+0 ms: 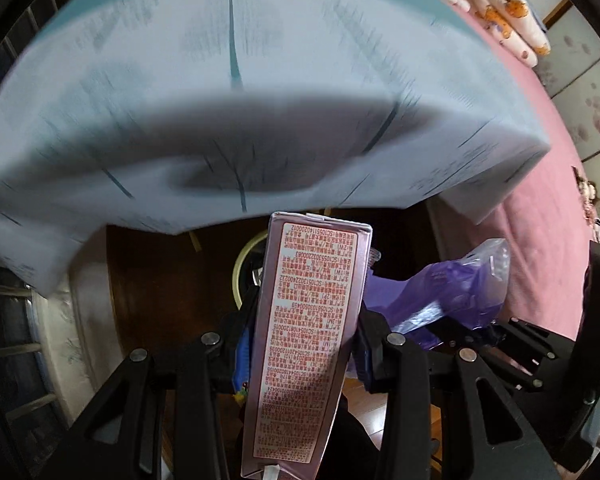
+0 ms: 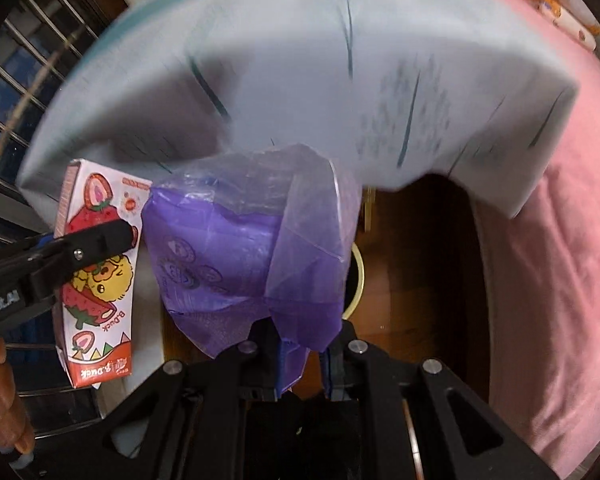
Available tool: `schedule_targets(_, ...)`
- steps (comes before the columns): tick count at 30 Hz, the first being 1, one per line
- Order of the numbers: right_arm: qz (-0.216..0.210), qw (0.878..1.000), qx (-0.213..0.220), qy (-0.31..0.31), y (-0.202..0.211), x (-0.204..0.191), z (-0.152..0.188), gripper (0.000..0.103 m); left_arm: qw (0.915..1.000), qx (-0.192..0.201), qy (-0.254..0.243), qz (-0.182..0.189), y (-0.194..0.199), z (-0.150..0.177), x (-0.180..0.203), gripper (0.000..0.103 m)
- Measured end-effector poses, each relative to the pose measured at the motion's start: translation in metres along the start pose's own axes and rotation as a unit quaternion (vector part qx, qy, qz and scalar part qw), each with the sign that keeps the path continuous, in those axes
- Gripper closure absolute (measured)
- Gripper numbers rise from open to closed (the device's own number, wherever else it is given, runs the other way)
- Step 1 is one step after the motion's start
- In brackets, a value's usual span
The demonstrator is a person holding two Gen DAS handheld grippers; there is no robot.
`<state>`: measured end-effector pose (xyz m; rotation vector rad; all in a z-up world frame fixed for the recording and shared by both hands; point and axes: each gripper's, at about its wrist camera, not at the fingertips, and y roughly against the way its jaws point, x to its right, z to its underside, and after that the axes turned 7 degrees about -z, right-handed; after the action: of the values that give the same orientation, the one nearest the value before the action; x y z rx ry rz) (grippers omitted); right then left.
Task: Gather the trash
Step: 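Carry box and purple bag down over the bin and open both tools to drop them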
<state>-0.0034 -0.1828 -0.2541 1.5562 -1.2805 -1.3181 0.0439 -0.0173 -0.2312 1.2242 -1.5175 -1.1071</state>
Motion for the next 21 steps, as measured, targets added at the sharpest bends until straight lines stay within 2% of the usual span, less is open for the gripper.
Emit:
schedule_targets(9,0.002,0.999,-0.037,-0.013,-0.112,0.038,0.008,0.090,0.9995,-0.024,0.019,-0.003,-0.122,0.016,0.002,0.064)
schedule_targets(13,0.006,0.999,-0.052,-0.015,-0.161,0.053,0.011,0.090,0.9992,-0.028,0.029,-0.003,-0.166,0.019,-0.001,0.063)
schedule_targets(21,0.004,0.997,-0.078,-0.020,-0.226,0.065,0.013,0.089,0.9986,-0.038,0.034,-0.012,-0.233,0.027,0.001,0.062)
